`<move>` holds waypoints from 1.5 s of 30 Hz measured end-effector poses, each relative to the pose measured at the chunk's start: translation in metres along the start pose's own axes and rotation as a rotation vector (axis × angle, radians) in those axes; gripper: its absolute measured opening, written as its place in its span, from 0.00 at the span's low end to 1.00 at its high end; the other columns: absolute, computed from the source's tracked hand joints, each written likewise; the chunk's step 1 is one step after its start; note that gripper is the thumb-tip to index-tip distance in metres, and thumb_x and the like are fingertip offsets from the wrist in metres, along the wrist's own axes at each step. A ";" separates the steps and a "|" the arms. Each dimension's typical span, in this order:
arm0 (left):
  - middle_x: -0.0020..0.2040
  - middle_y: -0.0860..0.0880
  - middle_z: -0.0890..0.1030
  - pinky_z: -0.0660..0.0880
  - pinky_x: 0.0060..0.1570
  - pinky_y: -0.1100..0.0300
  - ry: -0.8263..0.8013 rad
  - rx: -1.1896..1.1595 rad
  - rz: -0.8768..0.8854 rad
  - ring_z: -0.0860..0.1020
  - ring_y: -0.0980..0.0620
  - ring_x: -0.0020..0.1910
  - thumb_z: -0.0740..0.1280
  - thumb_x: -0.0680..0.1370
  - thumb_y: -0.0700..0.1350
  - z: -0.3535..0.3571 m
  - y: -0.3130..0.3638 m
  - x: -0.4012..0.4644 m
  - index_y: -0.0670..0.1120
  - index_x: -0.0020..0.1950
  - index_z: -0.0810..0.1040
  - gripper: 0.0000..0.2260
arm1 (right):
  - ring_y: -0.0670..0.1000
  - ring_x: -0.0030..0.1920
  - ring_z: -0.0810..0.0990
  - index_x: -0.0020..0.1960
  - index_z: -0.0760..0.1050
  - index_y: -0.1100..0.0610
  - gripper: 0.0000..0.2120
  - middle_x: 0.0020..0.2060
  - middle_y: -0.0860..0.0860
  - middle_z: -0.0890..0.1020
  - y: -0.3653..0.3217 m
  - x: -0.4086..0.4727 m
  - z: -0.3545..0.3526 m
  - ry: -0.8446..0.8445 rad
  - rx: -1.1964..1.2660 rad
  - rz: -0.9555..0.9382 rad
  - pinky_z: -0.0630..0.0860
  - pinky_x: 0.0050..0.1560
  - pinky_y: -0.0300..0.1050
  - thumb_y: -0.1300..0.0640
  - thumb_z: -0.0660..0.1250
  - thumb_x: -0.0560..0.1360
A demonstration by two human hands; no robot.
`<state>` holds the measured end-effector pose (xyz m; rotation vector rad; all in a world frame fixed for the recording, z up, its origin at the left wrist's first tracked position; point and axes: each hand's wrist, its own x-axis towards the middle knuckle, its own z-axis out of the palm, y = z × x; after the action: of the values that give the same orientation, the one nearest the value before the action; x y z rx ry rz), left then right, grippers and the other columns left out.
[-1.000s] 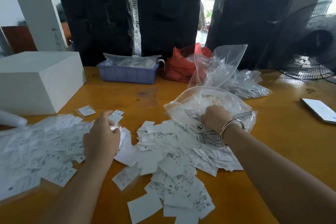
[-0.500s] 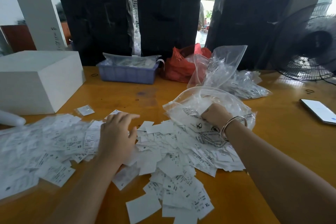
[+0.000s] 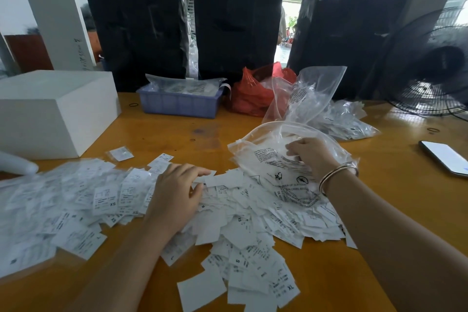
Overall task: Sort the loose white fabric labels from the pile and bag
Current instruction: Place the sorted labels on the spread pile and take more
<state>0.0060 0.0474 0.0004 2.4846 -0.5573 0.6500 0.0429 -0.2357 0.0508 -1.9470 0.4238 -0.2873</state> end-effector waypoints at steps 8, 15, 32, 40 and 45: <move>0.53 0.67 0.72 0.64 0.56 0.66 0.019 -0.161 0.012 0.71 0.57 0.57 0.66 0.78 0.46 -0.002 0.003 0.001 0.57 0.58 0.77 0.10 | 0.43 0.35 0.80 0.49 0.72 0.50 0.10 0.38 0.51 0.82 -0.024 -0.045 0.018 0.143 0.199 -0.433 0.73 0.30 0.32 0.65 0.65 0.76; 0.50 0.61 0.81 0.75 0.45 0.67 -0.292 -0.871 -0.130 0.79 0.60 0.50 0.65 0.68 0.70 -0.005 0.018 0.000 0.68 0.57 0.73 0.19 | 0.45 0.32 0.81 0.52 0.72 0.47 0.12 0.35 0.46 0.83 -0.007 -0.107 0.061 -0.323 0.181 -0.504 0.75 0.33 0.36 0.62 0.68 0.74; 0.41 0.60 0.84 0.75 0.39 0.71 -0.184 -0.738 -0.280 0.81 0.63 0.42 0.70 0.74 0.48 0.003 0.021 -0.002 0.56 0.45 0.81 0.02 | 0.38 0.32 0.79 0.56 0.70 0.44 0.10 0.31 0.45 0.82 0.011 -0.109 0.077 -0.220 -0.011 -0.523 0.73 0.34 0.30 0.55 0.65 0.77; 0.41 0.57 0.85 0.75 0.34 0.69 0.064 -0.836 -0.449 0.82 0.61 0.40 0.68 0.77 0.41 0.003 0.015 0.001 0.47 0.46 0.77 0.02 | 0.42 0.52 0.72 0.59 0.78 0.51 0.12 0.52 0.43 0.78 0.018 -0.107 0.071 -0.106 -0.410 -0.671 0.65 0.55 0.39 0.55 0.63 0.77; 0.41 0.59 0.84 0.73 0.36 0.66 0.088 -0.829 -0.484 0.81 0.62 0.39 0.69 0.76 0.43 0.001 0.016 0.000 0.53 0.44 0.79 0.04 | 0.49 0.72 0.59 0.74 0.60 0.51 0.26 0.73 0.47 0.64 0.020 -0.104 0.082 -0.221 -0.740 -0.596 0.50 0.69 0.50 0.49 0.58 0.77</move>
<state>-0.0011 0.0342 0.0051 1.6935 -0.1207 0.2493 -0.0233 -0.1309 -0.0005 -2.7787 -0.2583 -0.3123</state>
